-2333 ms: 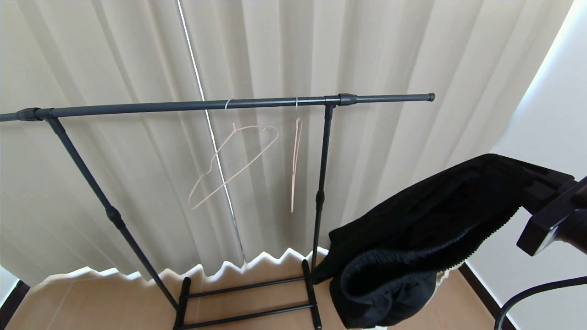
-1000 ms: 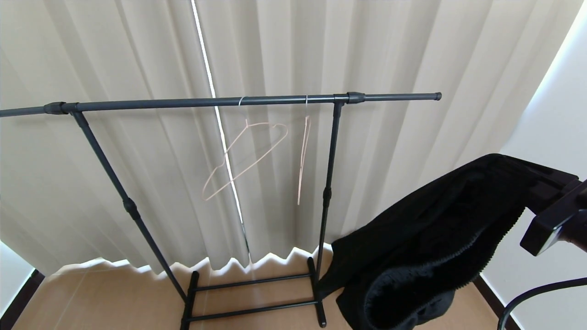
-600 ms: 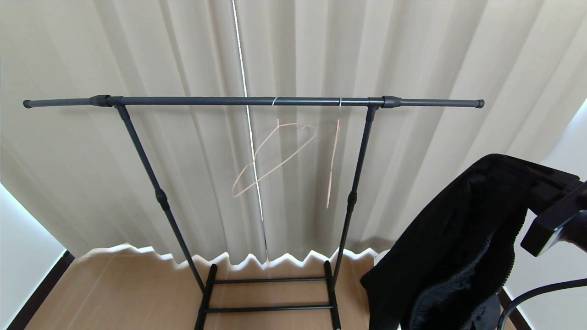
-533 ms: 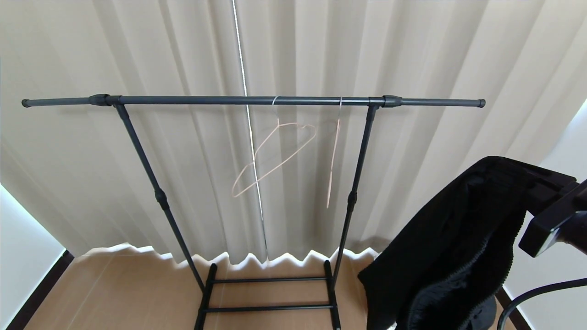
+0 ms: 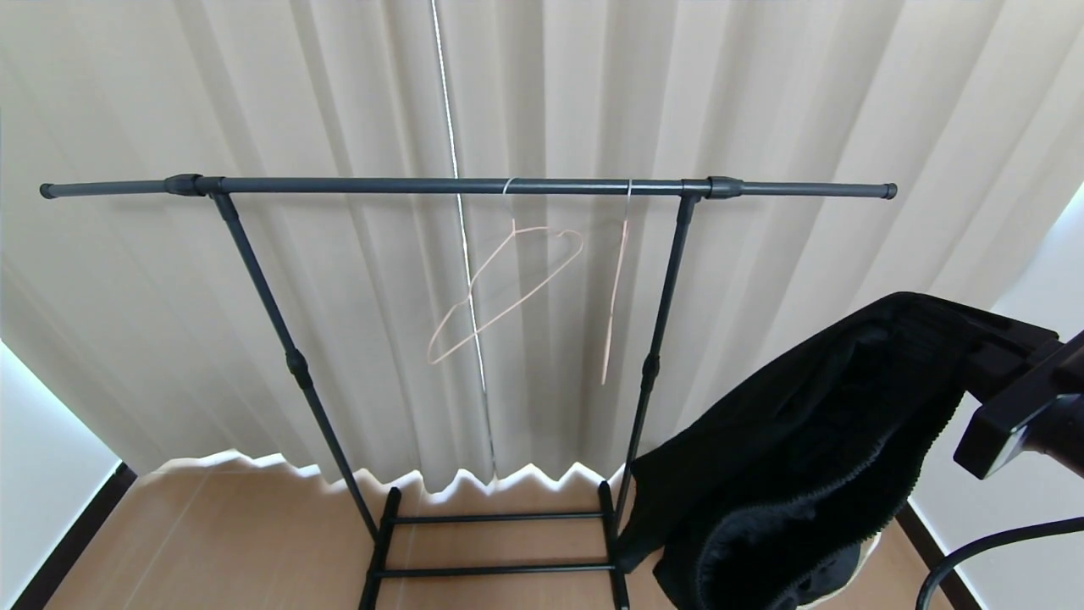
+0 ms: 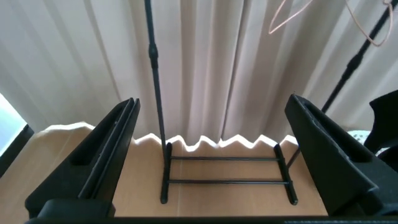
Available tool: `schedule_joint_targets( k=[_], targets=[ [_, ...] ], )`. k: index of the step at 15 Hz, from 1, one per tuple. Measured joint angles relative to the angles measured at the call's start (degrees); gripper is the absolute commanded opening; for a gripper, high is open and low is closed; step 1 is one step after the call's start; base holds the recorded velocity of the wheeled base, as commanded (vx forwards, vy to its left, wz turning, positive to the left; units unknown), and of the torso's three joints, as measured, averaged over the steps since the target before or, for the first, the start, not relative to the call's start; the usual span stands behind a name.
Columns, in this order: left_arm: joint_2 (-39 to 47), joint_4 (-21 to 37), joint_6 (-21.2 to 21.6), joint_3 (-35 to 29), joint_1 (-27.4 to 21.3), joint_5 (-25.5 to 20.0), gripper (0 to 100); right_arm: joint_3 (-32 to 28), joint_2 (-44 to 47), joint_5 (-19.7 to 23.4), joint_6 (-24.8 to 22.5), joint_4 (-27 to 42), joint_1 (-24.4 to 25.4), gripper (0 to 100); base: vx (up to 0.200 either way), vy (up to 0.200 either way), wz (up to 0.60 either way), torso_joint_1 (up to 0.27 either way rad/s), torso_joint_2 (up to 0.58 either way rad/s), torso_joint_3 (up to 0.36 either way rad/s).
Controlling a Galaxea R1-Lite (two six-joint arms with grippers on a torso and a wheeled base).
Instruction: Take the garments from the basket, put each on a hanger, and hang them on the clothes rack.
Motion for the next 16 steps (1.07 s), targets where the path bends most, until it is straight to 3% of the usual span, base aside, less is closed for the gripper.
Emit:
schedule_joint_targets(
  k=[3,8,10,12,16],
  targets=[
    [3.6,1.3,0.7,-0.4,-2.3,-3.6,100,0.7,1.0,0.0,-0.1,0.0,0.1,0,0.000,0.000,0.00,0.000,0.00,0.000],
    [23.8,1.5,0.2,-5.1,-16.0,-5.1,100,-1.5,4.9,0.0,1.0,-0.4,1.5,0,0.000,0.000,0.00,0.000,0.00,0.000],
    [33.6,1.4,-0.8,-10.6,-19.0,-6.6,100,-6.9,9.5,-0.2,4.9,-0.3,2.3,0,0.000,0.000,0.00,0.000,0.00,0.000],
    [43.8,1.2,-2.1,-16.4,-21.4,-8.6,100,-12.8,14.8,-0.2,14.4,0.5,2.7,0,0.000,0.000,0.00,0.000,0.00,0.000],
    [61.2,-2.5,-12.7,-24.5,-29.9,-11.1,100,-20.5,22.3,-0.3,22.7,2.3,3.7,0,0.000,0.000,0.00,0.000,0.00,0.000]
  ],
)
